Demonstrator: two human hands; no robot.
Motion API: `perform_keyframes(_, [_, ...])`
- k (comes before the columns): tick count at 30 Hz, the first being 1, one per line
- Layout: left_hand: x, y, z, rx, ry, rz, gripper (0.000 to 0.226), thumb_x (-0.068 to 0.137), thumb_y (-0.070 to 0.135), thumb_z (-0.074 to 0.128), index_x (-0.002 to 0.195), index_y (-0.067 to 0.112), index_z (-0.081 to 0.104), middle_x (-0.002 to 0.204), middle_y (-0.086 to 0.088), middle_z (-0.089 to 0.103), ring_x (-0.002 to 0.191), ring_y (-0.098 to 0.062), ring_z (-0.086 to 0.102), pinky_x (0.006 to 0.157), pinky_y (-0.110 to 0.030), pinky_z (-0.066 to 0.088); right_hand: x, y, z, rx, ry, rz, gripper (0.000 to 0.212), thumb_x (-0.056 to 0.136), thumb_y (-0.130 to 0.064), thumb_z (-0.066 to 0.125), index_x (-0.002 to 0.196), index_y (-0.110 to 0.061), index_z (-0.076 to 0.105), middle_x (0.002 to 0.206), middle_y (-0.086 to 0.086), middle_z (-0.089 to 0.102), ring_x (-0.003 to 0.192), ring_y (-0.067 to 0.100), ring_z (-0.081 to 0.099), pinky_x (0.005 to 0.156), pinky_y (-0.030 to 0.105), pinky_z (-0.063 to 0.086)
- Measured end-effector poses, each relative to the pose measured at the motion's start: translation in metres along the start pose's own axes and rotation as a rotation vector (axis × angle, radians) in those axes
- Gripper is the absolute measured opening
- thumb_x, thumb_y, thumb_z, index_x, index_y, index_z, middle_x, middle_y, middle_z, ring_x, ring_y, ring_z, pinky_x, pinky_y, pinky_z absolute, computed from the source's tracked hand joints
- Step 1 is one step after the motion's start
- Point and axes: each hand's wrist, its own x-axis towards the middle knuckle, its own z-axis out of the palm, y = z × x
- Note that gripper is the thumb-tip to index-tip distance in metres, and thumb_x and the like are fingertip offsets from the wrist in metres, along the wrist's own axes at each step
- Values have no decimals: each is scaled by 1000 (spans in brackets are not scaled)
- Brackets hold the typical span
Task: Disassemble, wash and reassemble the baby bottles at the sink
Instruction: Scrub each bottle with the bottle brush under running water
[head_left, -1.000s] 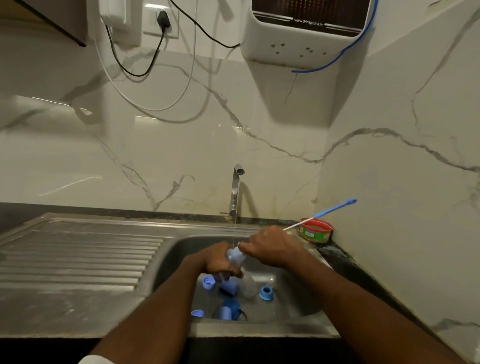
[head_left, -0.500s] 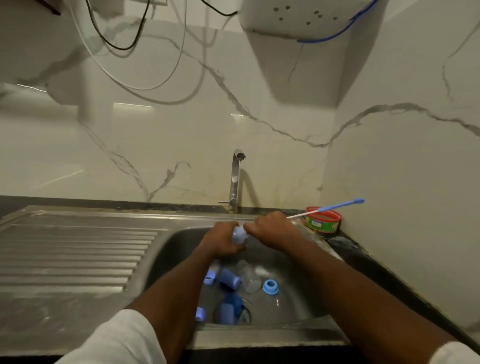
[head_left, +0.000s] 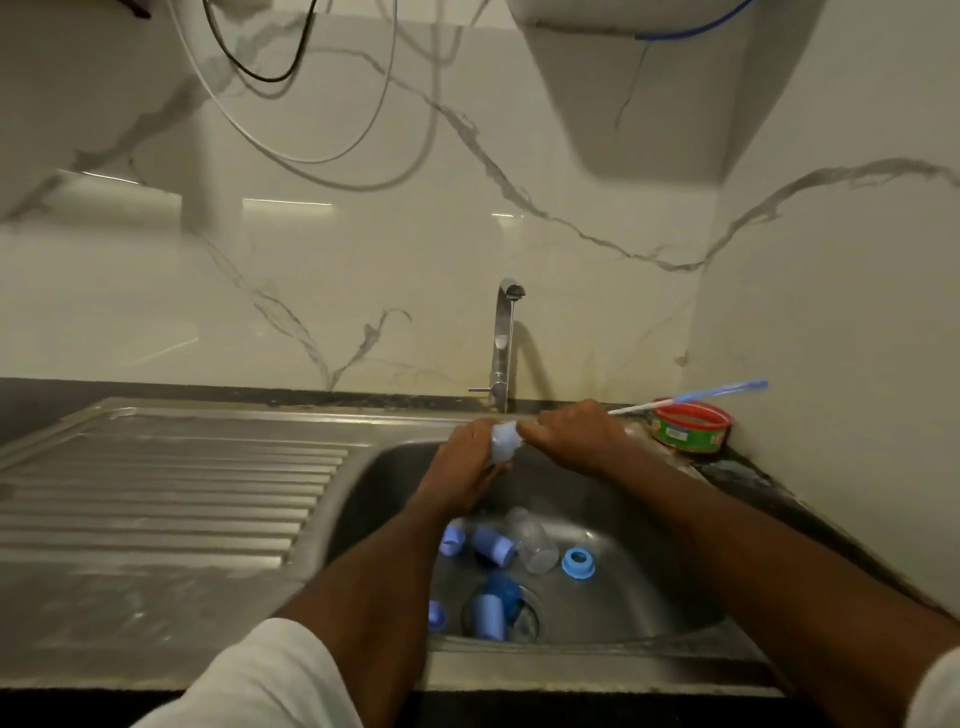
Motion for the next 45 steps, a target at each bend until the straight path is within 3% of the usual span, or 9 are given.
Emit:
perform_keyframes(3, [2,-1,-13,247,141,66,77,83,40,79,146,18,40,146,-7,45,133,-23,45,115,-38,36,17,-18,-27,970,-356,658,29,101,-39,53,98,-14,67,72,4,64,57,17,54,52,28,40])
perform_keyframes(5, [2,-1,-17,384,182,116,78,79,43,81,142,18,43,142,-8,49,130,-23,48,113,-39,39,22,-16,-35,1331,-478,788,29,102,-38,54,93,-13,65,60,0,55,47,13,46,46,24,37])
perform_keyframes(10, [-3,-3,-20,313,153,-68,73,81,44,80,138,19,42,140,-7,47,125,-21,49,109,-37,42,1,3,-42,402,-226,386,38,102,-52,46,112,-24,70,100,3,71,84,19,64,67,29,46])
perform_keyframes(15, [12,19,-19,133,6,-18,61,92,27,72,144,12,44,145,-13,48,133,-29,48,111,-39,38,5,-10,-41,373,-187,449,40,99,-52,49,121,-26,69,110,6,72,92,23,66,78,33,49])
perform_keyframes(18, [9,13,-27,188,92,-134,69,83,37,79,140,18,44,139,-9,50,123,-24,51,105,-43,46,-1,2,-49,319,-228,495,48,90,-59,60,129,-32,64,113,3,71,95,21,65,81,32,48])
perform_keyframes(23, [13,29,-19,215,-52,-45,66,91,40,70,145,18,40,146,-9,48,129,-24,49,106,-41,45,0,-13,-48,166,-330,461,45,75,-52,71,114,-30,67,104,-1,71,89,19,66,78,32,52])
perform_keyframes(26, [14,19,-17,267,6,-164,64,86,42,75,139,21,45,138,-7,53,121,-22,54,101,-39,47,-3,-6,-55,174,-286,523,47,77,-47,75,119,-29,64,109,2,69,92,22,66,75,31,48])
perform_keyframes(42, [18,24,-13,231,7,-148,60,87,40,75,137,19,49,134,-8,59,117,-22,57,101,-39,48,-2,-15,-68,99,-314,577,43,80,-40,77,118,-24,66,108,4,68,92,22,67,70,31,46])
perform_keyframes(45, [17,31,-14,212,-47,-17,69,92,36,72,149,17,39,148,-10,48,132,-25,49,111,-41,41,5,-27,-72,47,-341,551,36,84,-37,77,115,-23,69,108,3,70,95,22,69,78,34,53])
